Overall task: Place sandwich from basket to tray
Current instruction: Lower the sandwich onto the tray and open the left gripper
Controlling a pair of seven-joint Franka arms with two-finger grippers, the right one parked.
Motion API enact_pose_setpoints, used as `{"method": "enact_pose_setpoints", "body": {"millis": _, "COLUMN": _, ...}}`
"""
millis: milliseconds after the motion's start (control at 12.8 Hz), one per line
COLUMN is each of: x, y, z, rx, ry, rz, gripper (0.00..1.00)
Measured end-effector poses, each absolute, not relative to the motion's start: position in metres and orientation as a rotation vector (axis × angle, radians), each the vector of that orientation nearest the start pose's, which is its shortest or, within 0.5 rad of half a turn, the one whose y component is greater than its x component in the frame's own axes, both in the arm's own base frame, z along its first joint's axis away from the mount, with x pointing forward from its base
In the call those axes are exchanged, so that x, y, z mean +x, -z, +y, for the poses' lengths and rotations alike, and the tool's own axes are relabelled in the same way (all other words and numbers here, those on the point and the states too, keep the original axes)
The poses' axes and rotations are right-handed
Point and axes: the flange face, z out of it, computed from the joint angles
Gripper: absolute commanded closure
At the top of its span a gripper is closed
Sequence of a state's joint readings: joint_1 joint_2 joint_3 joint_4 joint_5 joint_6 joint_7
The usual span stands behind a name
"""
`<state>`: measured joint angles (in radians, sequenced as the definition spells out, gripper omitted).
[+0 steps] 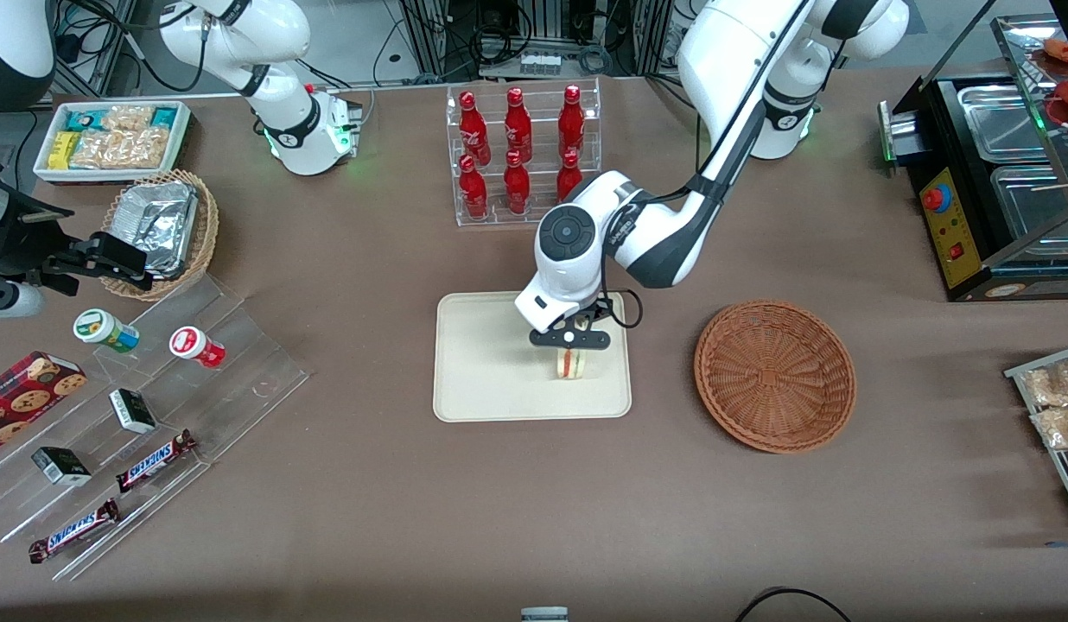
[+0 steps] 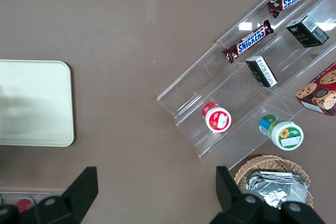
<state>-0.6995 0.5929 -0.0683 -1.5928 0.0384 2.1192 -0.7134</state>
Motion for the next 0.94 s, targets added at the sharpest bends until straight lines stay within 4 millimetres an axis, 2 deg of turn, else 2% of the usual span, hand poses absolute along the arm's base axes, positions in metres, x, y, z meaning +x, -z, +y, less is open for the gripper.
{"method": "enact_pose_setpoints", "body": {"millis": 548, "x": 0.491, "y": -0.258, "z": -0.489, "rx": -3.128, "ry": -0.042, "rz": 0.019, "gripper": 1.00}}
{"method": "enact_pose_setpoints", "body": {"millis": 626, "x": 0.492, "y": -0.256, "z": -0.490, "rx": -3.131, "ry": -0.038, "rz": 0.002, "gripper": 0.90}}
{"method": "enact_pose_setpoints", "body": {"millis": 704, "x": 0.492, "y": -0.254, "z": -0.490, "rx": -3.131, "ry": -0.038, "rz": -0.014, "gripper": 0.50}}
{"method": "enact_pose_setpoints", "body": {"millis": 783, "x": 0.492, "y": -0.253, "z": -0.489, "rx": -3.130, "ry": -0.038, "rz": -0.024, "gripper": 0.06}}
{"method": "enact_pose_setpoints", "body": {"millis": 861, "x": 0.492, "y": -0.252, "z": -0.489, "rx": -3.130, "ry": -0.038, "rz": -0.028, "gripper": 0.01}}
{"method": "enact_pose_setpoints", "body": {"millis": 939, "x": 0.493, "y": -0.253, "z": -0.489, "rx": -3.130, "ry": -0.038, "rz": -0.028, "gripper": 0.01}}
